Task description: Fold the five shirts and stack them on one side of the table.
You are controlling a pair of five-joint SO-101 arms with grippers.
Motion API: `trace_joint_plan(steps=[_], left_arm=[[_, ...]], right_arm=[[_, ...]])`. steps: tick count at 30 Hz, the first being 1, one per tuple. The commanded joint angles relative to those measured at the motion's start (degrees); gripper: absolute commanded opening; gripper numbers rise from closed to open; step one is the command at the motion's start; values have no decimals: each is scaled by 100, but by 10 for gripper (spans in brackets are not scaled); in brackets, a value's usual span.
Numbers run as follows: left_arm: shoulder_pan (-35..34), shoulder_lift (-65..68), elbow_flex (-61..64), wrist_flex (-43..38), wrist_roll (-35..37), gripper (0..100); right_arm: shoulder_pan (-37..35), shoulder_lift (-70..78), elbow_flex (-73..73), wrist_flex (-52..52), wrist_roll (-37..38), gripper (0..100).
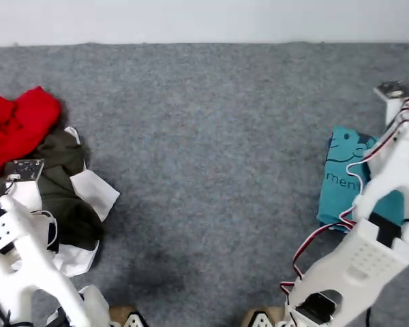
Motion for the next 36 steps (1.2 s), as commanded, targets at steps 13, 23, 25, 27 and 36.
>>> trace_joint_plan(steps=[13, 23, 25, 27, 36], left_arm=[[44, -185, -1552, 791, -9, 15], [44, -176, -1824, 870, -466, 165], [123, -132, -1807, 844, -466, 207], [325, -123, -1692, 703, -475, 224], [985, -123, -136, -1073, -484, 228]], right_arm=[[-347, -1895, 1873, 242, -659, 9], [-462, -3618, 4220, 233, -853, 9], [-444, -3890, 4563, 233, -1160, 9], [-444, -4127, 4818, 233, -1336, 9], [-453, -4585, 5389, 233, -1890, 9]])
